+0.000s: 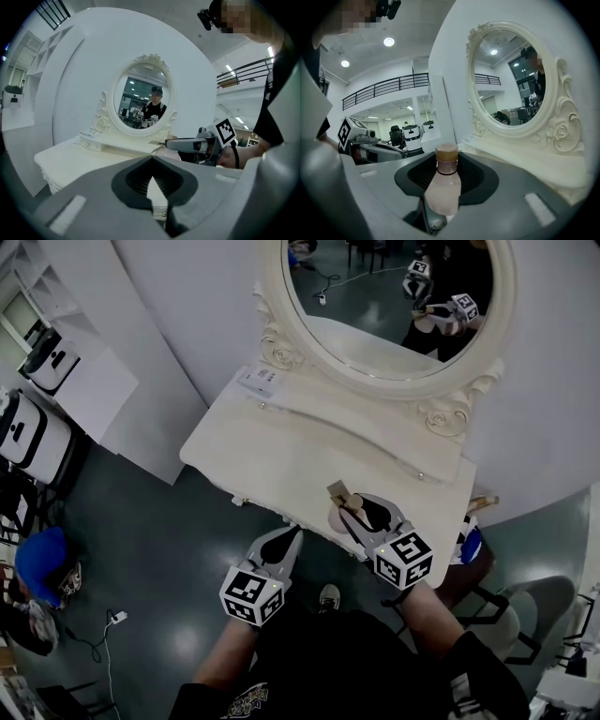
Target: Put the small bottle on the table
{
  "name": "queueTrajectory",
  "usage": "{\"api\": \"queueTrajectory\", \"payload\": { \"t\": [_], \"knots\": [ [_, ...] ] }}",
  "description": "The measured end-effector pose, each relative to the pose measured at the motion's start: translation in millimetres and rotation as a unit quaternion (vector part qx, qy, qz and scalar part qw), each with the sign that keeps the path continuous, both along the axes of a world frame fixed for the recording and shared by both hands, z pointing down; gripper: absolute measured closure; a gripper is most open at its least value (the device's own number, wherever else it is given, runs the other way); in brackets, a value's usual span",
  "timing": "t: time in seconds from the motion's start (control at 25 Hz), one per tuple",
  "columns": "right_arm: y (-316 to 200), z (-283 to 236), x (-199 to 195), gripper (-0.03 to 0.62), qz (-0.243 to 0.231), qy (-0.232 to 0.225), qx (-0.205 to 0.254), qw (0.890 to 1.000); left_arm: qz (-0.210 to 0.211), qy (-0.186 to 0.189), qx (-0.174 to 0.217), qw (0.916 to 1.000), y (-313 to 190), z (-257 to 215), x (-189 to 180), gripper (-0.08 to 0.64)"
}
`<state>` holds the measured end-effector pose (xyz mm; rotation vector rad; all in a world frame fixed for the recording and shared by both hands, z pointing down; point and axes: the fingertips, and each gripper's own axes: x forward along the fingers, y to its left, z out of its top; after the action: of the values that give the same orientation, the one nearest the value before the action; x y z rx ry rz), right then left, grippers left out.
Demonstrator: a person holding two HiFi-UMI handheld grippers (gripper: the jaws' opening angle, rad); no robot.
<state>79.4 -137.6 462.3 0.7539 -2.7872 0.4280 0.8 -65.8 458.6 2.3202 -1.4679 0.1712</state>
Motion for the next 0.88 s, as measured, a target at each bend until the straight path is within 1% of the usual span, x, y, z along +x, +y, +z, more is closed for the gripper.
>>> {"api": "queueTrajectory", "payload": {
  "t": [0.24,0.48,0.68,0.88],
  "knots": [
    [-27,0,-19,0.423,0.022,0.004,0.003,1.000,0.029,-0.004,0.002,0.9996,-34,0,-21,0.560],
    [-62,-4,-42,0.423,0.049,0.006,0.002,0.999,0.054,-0.004,0.006,0.9985,-77,-6,-50,0.560],
    [-91,4,-64,0.423,0.061,0.005,0.000,0.998,0.062,-0.007,0.009,0.9980,-106,-2,-74,0.560],
    [-116,13,-84,0.424,0.068,0.010,-0.008,0.998,0.070,-0.007,0.003,0.9975,-132,7,-93,0.560]
  ]
}}
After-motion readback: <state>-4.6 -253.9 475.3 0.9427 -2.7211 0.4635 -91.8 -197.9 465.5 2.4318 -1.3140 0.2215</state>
